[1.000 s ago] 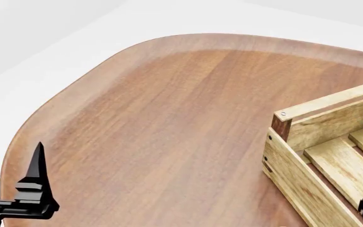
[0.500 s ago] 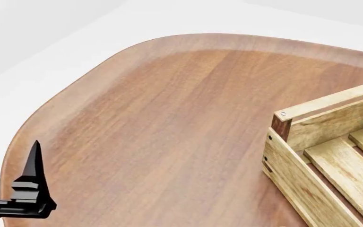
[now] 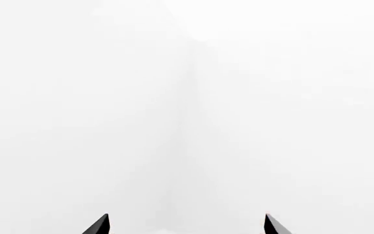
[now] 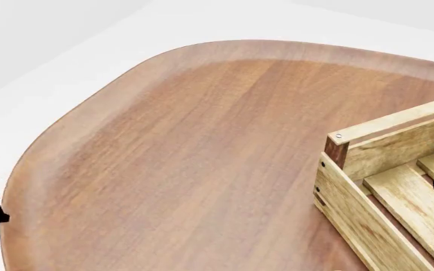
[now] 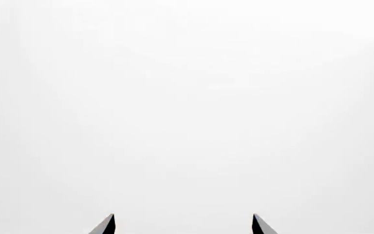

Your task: Pick up the salad dressing and put it in the tray.

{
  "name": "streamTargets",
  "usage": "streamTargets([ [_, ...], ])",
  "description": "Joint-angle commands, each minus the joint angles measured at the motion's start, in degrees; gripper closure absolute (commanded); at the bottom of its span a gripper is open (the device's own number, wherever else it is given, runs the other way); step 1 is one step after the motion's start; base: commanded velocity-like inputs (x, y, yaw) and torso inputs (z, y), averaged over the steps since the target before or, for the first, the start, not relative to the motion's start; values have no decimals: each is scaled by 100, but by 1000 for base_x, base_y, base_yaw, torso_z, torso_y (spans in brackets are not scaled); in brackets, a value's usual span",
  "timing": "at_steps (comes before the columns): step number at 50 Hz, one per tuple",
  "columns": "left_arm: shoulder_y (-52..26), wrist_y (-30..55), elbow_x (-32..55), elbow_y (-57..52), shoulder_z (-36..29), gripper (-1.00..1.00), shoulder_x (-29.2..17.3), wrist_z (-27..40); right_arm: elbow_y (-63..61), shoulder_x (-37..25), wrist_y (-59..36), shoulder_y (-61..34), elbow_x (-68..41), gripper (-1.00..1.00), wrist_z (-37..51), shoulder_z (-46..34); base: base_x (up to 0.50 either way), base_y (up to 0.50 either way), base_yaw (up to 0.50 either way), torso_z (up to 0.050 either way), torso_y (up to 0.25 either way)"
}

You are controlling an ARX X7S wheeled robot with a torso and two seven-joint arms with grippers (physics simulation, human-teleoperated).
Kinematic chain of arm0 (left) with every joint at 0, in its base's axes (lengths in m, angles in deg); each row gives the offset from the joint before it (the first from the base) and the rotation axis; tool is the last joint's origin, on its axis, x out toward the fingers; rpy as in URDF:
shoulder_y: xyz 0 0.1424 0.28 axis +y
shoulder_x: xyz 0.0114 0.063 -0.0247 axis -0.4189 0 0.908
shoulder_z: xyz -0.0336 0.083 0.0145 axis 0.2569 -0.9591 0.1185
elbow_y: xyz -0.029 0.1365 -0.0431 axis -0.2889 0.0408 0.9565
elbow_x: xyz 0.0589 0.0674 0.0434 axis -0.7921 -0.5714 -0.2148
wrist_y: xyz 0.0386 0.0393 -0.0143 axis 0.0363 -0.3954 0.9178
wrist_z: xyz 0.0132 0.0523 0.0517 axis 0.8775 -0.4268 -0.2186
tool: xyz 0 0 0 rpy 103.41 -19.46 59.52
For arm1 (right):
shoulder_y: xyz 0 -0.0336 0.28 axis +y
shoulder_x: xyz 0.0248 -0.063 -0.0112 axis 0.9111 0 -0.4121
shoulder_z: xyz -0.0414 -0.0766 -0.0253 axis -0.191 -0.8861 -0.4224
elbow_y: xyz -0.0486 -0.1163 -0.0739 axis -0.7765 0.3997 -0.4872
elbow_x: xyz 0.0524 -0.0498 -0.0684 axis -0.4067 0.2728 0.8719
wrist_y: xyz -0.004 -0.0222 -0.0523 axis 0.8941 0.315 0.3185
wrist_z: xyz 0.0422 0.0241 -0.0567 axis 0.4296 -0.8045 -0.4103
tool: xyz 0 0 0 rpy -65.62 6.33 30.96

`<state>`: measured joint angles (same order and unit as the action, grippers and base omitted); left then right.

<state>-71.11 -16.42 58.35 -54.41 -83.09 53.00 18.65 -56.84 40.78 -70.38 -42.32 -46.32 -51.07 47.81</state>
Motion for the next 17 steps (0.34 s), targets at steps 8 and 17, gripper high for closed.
streamTargets([
  [8,314,-1158,31,-526,659,-100,171,25,-2248,611,1113,1286,297,-100,497,172,0,0,0,0,0],
  [17,465,-1709,-220,-714,833,-100,289,-11,-2647,869,1860,1739,174,-100,732,571,0,0,0,0,0],
])
